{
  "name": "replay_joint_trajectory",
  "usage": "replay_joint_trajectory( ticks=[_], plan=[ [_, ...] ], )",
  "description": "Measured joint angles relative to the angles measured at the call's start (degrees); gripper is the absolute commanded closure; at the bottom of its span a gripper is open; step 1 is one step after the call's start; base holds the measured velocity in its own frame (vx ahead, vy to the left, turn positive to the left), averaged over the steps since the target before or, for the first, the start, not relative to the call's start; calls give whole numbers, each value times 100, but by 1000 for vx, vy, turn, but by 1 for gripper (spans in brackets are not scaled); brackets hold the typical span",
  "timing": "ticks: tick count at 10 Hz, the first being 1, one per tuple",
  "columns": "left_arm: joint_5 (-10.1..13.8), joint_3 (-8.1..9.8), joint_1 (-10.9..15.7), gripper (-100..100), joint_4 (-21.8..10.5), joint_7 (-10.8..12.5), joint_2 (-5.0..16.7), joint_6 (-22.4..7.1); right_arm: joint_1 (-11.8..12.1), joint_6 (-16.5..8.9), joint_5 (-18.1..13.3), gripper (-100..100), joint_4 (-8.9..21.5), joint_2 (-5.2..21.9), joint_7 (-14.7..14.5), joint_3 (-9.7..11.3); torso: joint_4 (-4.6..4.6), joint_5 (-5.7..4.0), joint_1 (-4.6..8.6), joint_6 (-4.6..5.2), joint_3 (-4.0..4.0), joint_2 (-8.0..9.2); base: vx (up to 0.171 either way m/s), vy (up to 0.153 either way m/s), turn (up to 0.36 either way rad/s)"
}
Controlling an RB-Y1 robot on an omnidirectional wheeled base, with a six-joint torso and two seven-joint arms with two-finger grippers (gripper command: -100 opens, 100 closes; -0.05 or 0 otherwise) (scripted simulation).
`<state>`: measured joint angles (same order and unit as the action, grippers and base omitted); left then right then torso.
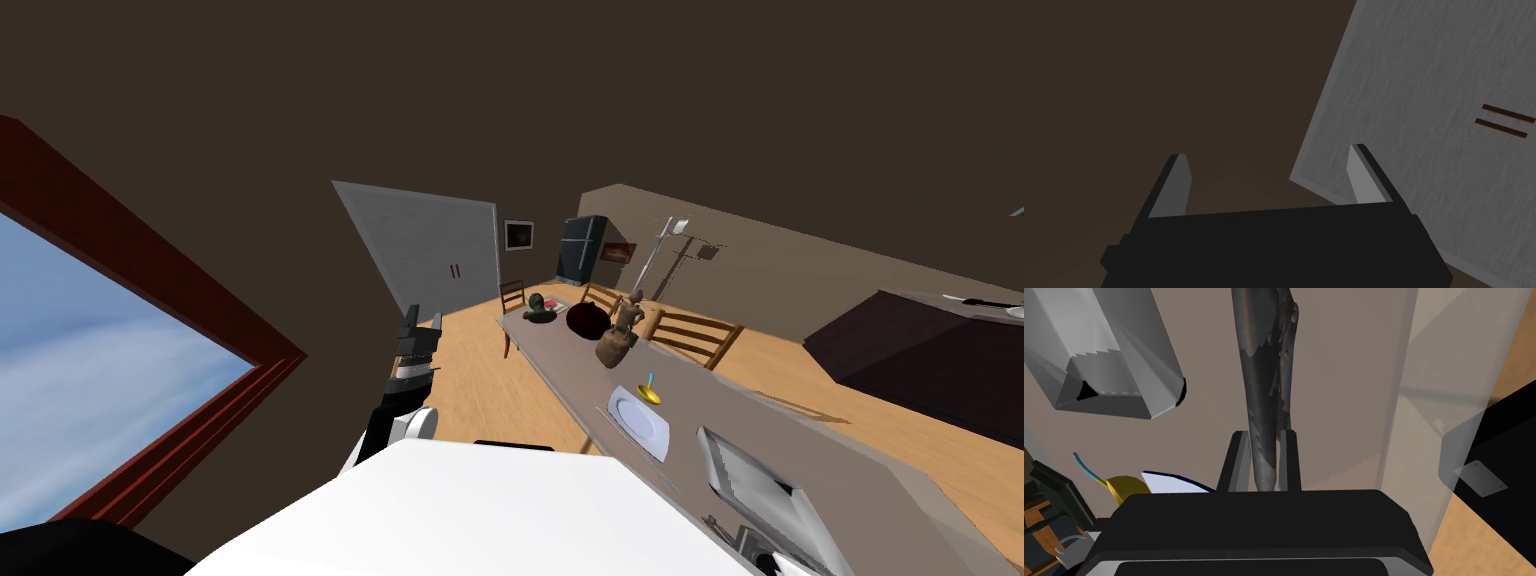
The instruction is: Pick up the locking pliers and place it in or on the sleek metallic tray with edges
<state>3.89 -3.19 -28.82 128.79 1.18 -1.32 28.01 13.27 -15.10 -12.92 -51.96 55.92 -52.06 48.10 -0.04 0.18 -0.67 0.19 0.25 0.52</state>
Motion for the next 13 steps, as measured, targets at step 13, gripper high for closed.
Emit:
replay_joint_trajectory(
  ticks=[13],
  plan=[
    [0,1,1,0,0,0,2,0,9,-19,644,100,342,1095,252,107,-8,-2,62,-21,4,0,-59,28,88]
  ],
)
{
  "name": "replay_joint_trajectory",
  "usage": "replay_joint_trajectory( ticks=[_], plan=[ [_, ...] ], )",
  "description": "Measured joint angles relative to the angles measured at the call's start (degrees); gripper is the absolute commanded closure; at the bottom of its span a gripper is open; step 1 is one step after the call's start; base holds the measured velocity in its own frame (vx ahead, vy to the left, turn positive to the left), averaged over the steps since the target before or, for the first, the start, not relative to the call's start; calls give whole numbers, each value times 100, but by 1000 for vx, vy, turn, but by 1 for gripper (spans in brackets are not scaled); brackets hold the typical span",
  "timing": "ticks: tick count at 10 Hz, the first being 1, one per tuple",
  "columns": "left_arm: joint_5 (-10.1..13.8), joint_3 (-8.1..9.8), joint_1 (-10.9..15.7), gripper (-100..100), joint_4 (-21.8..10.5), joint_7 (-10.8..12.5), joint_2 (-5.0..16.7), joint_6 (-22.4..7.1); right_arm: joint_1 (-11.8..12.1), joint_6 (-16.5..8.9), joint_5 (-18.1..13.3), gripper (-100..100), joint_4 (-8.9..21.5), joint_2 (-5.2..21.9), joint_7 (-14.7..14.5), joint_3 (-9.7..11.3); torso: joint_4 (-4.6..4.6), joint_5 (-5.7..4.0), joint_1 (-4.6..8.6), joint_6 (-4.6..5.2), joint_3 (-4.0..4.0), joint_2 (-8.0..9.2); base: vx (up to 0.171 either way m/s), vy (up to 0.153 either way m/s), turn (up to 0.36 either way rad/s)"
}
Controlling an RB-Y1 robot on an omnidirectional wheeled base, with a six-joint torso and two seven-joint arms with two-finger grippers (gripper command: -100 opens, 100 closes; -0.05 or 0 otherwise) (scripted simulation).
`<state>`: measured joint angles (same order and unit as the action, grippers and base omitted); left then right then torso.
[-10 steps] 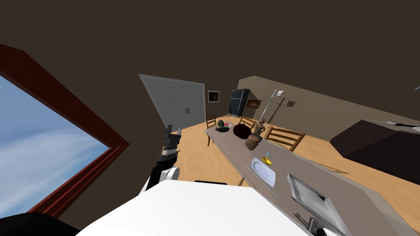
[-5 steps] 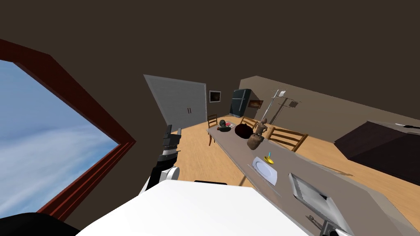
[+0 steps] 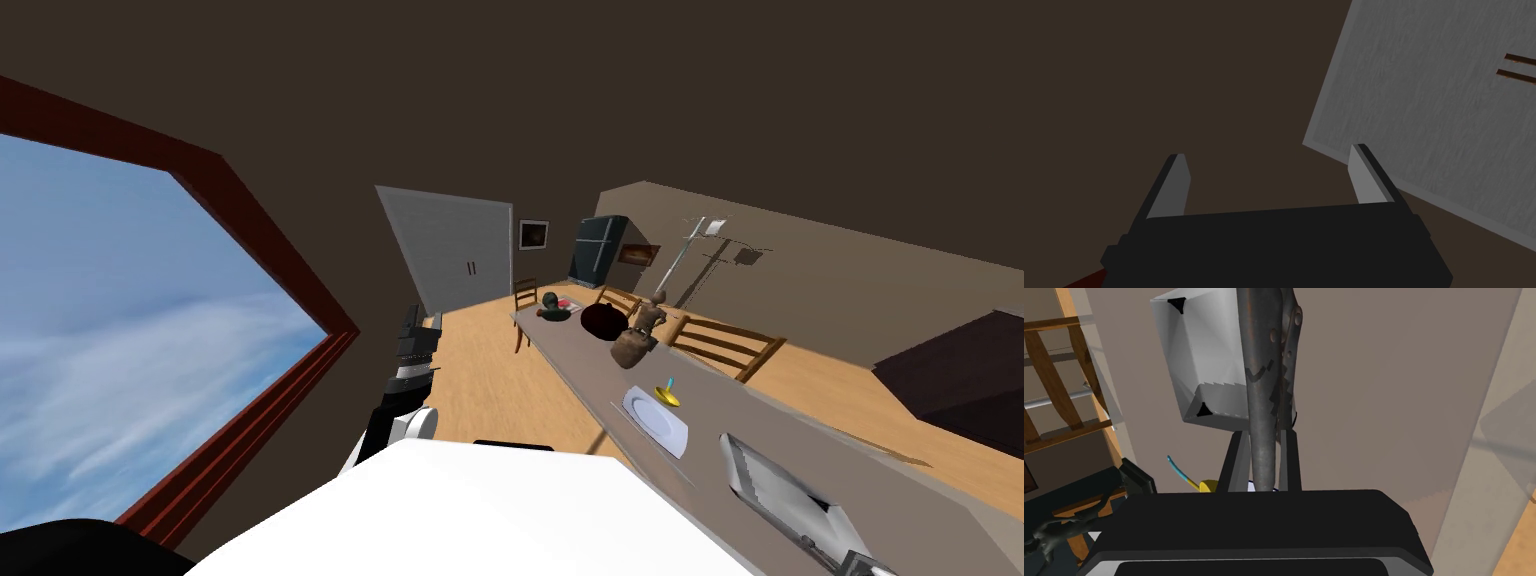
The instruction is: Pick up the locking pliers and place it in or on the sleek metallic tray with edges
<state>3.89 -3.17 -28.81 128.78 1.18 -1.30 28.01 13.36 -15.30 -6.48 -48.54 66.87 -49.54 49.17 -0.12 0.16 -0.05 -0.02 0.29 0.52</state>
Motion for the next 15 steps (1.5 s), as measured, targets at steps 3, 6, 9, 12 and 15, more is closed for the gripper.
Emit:
replay_joint_trajectory(
  ticks=[3,6,9,12,15],
  plan=[
    [0,1,-2,0,0,0,1,0,25,244,171,100,169,245,178,-16,2,-14,25,6,-6,-13,-68,-94,170],
    [0,2,-1,0,0,0,2,0,98,405,565,100,-67,554,340,79,1,-25,82,-14,-13,-29,-59,-217,286],
    [0,3,-2,0,0,0,2,0,103,731,866,100,-222,631,456,160,3,-40,98,2,-14,-28,-60,-220,143],
    [0,2,-3,0,0,0,1,0,169,832,1000,100,-506,686,489,204,4,-36,58,5,-18,-36,-19,-108,43],
    [0,1,-3,0,0,0,0,0,170,834,1003,-100,-518,688,488,204,5,-23,9,9,-21,-42,0,-4,0]
  ],
)
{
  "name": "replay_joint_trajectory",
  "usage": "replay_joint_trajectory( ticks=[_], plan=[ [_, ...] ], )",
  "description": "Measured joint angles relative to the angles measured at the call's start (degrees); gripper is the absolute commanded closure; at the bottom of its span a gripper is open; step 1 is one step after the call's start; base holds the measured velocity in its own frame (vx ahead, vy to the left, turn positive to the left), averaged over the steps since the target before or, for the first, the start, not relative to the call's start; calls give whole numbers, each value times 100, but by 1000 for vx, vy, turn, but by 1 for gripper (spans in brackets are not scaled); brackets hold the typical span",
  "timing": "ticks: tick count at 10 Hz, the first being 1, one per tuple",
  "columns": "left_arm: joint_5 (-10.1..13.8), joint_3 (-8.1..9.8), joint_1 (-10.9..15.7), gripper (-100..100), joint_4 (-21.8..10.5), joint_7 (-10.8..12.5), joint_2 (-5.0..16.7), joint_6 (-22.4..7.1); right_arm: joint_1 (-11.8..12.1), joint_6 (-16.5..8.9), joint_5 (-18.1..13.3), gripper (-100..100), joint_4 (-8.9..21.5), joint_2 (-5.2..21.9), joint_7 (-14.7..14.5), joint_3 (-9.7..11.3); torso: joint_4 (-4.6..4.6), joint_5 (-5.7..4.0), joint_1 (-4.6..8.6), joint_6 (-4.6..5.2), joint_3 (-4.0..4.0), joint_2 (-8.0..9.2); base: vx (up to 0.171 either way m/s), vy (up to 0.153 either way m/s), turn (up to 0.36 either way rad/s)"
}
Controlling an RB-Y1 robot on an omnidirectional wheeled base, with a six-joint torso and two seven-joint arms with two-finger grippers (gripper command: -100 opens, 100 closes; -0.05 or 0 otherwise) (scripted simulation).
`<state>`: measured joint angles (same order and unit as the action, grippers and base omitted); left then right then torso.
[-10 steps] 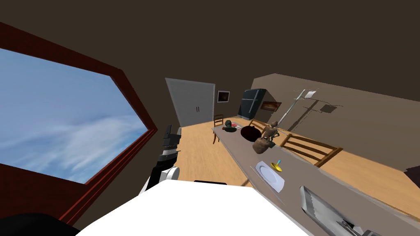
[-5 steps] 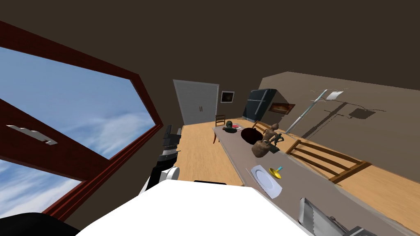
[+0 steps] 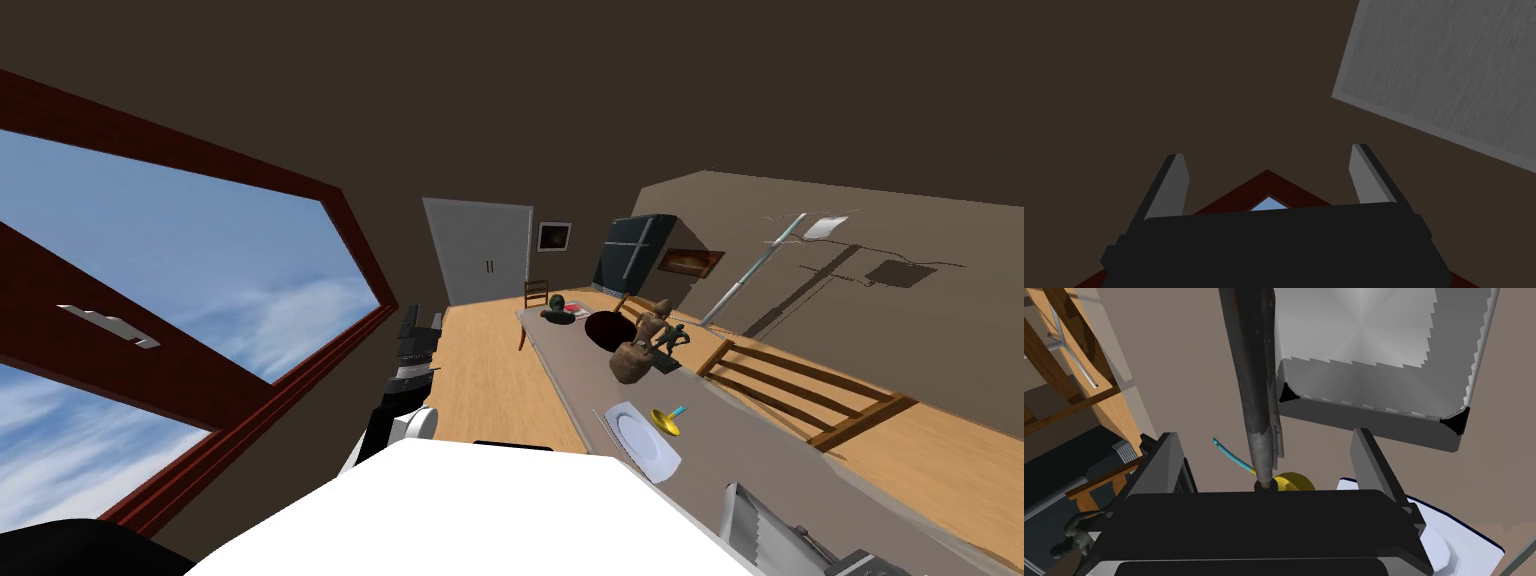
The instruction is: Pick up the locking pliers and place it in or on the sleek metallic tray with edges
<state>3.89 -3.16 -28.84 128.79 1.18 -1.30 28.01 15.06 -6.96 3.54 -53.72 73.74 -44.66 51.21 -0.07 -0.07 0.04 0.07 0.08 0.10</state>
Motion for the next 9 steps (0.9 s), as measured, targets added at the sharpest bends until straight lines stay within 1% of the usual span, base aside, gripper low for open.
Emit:
replay_joint_trajectory(
  ticks=[2,3,4,5,6,7,9],
  plan=[
    [0,0,0,0,0,0,0,0,0,0,0,-100,0,0,0,0,0,1,-4,0,0,0,0,0,0],
    [0,0,0,0,0,0,0,0,0,0,0,0,0,0,0,0,0,1,-4,0,0,0,0,0,0],
    [0,0,0,0,0,0,0,0,0,0,0,-100,0,0,0,0,0,1,-4,0,0,-1,16,16,-56],
    [0,0,0,0,0,0,0,0,46,0,41,-100,-134,139,4,-3,1,4,-10,1,-2,-5,24,31,-68],
    [0,0,0,0,0,0,0,0,15,66,113,-100,-136,242,-3,65,2,4,-16,1,-4,-8,26,36,-42],
    [0,0,0,0,0,0,0,0,60,116,144,-100,-206,351,-7,56,2,5,-19,0,-5,-9,26,33,-44],
    [0,0,0,0,0,0,0,0,35,182,258,-100,-308,550,-14,151,2,4,-16,0,-6,-10,24,25,-42]
  ],
)
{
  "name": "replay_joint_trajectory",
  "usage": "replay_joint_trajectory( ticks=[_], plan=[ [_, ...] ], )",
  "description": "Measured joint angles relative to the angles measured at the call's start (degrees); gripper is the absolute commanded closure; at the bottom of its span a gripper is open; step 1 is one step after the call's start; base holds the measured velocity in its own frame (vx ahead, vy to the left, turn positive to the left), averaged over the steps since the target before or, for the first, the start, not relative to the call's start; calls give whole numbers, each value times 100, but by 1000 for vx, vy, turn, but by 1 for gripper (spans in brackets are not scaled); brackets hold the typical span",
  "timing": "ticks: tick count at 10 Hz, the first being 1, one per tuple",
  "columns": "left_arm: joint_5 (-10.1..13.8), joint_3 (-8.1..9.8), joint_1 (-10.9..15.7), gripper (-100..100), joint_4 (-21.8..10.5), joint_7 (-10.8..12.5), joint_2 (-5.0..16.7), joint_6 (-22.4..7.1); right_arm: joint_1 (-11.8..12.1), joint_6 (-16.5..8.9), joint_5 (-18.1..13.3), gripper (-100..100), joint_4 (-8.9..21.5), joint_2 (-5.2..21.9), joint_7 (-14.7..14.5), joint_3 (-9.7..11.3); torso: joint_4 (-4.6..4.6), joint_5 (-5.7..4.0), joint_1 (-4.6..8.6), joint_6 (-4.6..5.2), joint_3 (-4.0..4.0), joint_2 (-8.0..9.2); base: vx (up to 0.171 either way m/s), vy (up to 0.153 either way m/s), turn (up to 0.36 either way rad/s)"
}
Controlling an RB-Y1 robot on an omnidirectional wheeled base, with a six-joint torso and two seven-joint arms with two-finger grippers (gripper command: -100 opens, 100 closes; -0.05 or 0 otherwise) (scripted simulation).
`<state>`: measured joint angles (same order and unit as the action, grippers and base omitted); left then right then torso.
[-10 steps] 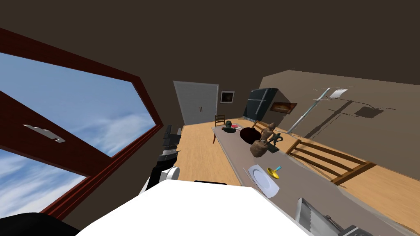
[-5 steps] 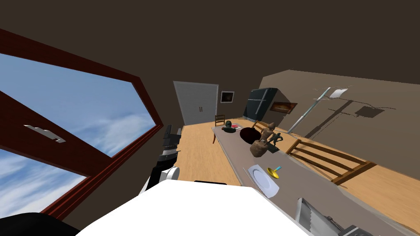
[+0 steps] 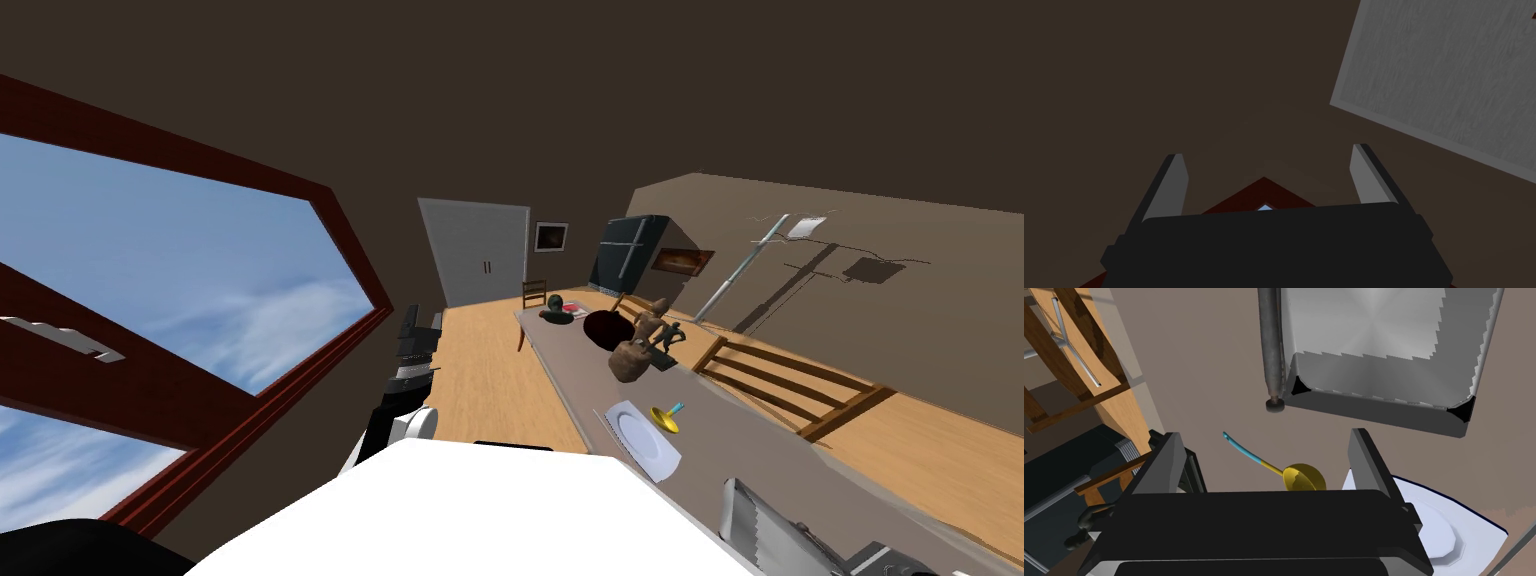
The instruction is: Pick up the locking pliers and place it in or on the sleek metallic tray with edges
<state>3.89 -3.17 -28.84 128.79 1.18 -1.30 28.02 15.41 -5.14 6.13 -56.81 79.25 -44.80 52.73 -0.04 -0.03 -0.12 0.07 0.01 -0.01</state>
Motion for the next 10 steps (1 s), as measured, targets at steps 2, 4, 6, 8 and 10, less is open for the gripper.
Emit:
replay_joint_trajectory(
  ticks=[2,4,6,8,10],
  plan=[
    [0,0,0,0,0,0,0,0,34,81,99,-100,-133,228,-3,46,0,0,1,1,1,2,22,25,-49],
    [0,0,0,0,0,0,0,0,31,86,215,-100,-330,469,0,125,0,0,1,0,1,2,13,18,-28],
    [0,0,0,0,0,0,0,0,24,98,224,0,-329,479,0,138,-2,-3,10,0,4,8,0,0,0],
    [0,0,0,0,0,0,0,0,23,98,224,0,-329,479,0,138,-2,-4,12,0,5,9,0,0,0],
    [0,0,0,0,0,0,0,0,23,98,224,0,-329,479,0,138,-2,-4,13,0,6,10,0,0,0]
  ],
)
